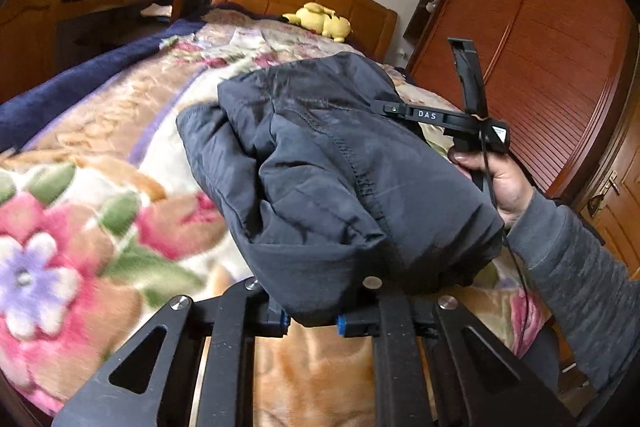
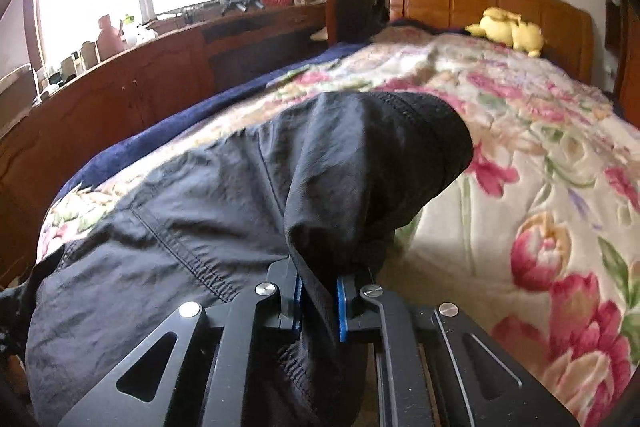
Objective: Fold large clothes
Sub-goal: 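Carry the jacket bundle with both tools toward the bed edge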
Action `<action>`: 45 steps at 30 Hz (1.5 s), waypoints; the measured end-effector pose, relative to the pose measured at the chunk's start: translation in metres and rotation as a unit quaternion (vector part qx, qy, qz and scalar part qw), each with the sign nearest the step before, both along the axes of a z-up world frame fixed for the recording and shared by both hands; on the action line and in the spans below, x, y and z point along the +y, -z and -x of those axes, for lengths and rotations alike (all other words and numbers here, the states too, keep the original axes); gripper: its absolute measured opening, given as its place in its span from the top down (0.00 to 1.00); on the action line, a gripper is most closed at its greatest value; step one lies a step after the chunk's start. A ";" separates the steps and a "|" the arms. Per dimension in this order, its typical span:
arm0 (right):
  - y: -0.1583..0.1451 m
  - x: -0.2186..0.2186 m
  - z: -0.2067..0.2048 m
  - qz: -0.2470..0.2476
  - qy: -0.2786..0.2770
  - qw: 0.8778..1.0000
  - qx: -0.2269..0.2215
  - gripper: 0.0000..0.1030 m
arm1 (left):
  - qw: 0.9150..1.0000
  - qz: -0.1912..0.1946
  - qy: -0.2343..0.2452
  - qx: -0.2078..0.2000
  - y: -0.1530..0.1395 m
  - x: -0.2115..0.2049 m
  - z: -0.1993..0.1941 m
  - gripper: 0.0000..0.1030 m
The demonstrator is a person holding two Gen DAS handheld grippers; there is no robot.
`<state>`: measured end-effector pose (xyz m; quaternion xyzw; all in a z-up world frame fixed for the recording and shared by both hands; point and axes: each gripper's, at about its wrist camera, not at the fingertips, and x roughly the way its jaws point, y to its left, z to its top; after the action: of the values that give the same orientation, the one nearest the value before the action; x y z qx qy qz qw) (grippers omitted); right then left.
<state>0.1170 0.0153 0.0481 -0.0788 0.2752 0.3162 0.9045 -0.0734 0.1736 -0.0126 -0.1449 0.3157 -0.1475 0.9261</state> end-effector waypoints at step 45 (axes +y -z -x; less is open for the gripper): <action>0.053 0.234 -0.094 0.039 -0.057 0.997 0.030 0.88 | 0.978 -0.122 -0.166 0.024 0.019 0.217 0.020 0.86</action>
<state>0.2114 0.2496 -0.0049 -0.1196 0.3093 0.3587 0.8725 -0.0938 0.3908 -0.0314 -0.0843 0.3252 0.0511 0.9405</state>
